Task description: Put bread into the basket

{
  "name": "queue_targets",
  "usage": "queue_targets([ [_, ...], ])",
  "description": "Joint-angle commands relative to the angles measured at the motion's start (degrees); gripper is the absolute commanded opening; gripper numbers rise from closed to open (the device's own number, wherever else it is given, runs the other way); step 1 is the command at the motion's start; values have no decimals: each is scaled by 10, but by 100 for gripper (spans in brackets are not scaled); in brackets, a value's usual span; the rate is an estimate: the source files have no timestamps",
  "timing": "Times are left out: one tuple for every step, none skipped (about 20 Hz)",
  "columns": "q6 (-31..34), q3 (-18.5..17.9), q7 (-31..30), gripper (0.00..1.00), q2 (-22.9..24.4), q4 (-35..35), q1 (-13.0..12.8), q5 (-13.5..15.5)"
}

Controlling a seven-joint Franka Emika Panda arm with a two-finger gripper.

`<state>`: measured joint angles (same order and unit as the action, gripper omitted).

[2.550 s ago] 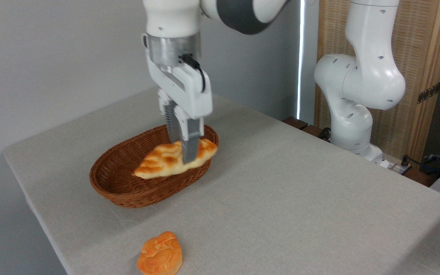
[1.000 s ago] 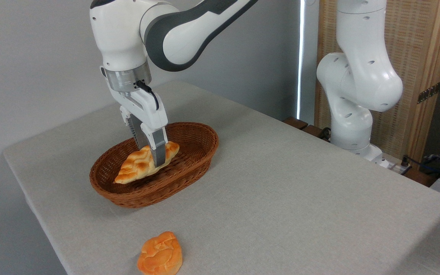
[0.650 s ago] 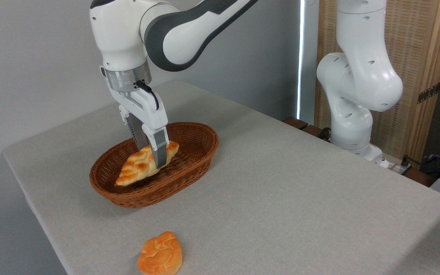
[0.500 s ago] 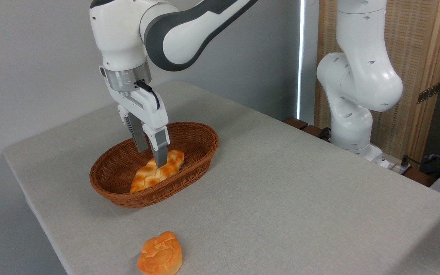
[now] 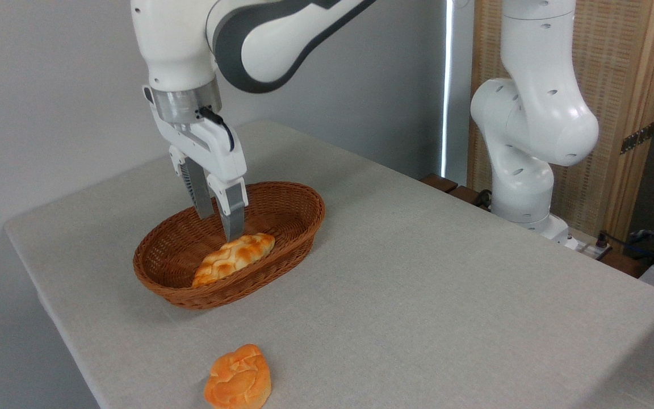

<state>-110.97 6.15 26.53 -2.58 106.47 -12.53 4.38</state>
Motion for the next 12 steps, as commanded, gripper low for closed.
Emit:
queue_targets([
  [105, -37, -3, 100, 6, -82, 2, -1],
  [125, -49, -2, 100, 4, -102, 2, -1],
  [137, -60, 2, 100, 5, -114, 2, -2],
  [144, -75, 11, 100, 6, -125, 2, -2],
  [152, -92, 25, 100, 6, -135, 2, -2],
  [166, -108, 43, 100, 6, -150, 2, -2],
  [181, -121, 62, 100, 5, -165, 2, -2],
  [195, -133, 76, 100, 5, -179, 3, -2],
  [206, -139, 84, 100, 5, -188, 3, -2],
  [215, -140, 84, 100, 6, -192, 4, -5],
  [217, -139, 83, 100, 6, -193, 7, -16],
  [217, -131, 83, 100, 6, -194, 19, -30],
])
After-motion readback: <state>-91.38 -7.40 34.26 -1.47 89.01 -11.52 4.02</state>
